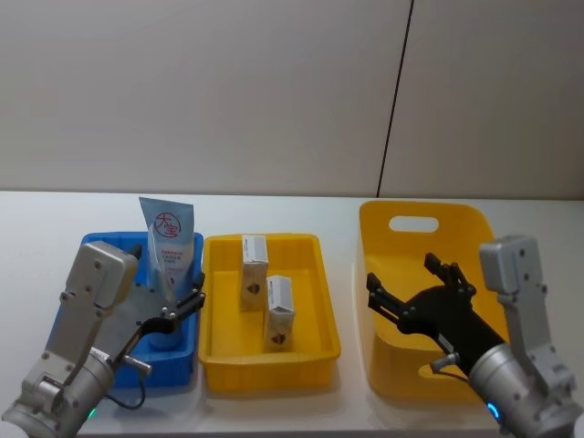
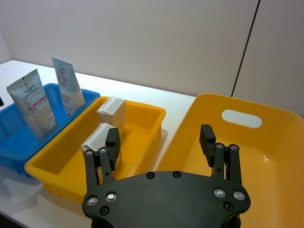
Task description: Bimanual collaborative sorting of washing and personal care products
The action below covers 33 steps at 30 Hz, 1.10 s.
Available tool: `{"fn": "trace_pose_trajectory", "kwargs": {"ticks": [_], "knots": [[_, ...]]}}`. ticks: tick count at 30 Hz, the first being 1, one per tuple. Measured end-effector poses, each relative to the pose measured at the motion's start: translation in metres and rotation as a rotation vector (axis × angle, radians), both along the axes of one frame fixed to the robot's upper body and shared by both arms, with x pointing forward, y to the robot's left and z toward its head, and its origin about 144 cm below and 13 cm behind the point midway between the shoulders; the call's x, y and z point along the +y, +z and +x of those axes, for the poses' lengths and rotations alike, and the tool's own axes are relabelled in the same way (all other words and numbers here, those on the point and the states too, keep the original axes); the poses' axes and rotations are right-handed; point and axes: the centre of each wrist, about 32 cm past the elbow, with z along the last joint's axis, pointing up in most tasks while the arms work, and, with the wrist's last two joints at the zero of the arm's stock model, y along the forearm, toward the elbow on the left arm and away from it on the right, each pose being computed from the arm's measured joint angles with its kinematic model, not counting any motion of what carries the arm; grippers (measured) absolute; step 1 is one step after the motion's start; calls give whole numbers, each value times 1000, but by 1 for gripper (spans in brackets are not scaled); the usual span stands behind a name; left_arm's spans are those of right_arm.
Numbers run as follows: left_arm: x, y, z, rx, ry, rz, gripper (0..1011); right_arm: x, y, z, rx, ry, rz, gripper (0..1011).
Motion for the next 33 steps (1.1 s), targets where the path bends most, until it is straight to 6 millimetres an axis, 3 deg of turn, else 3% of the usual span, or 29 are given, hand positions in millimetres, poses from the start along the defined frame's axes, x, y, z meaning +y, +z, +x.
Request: {"fn": "trace_pose_trajectory", "kwargs": {"ticks": [19,33], "knots": [[0,0,0,0,0,0,1001,28,39,37,182,42,11,1004],[0,0,0,0,0,0,1001,60,48,58,256,61,-26,1004]]}}
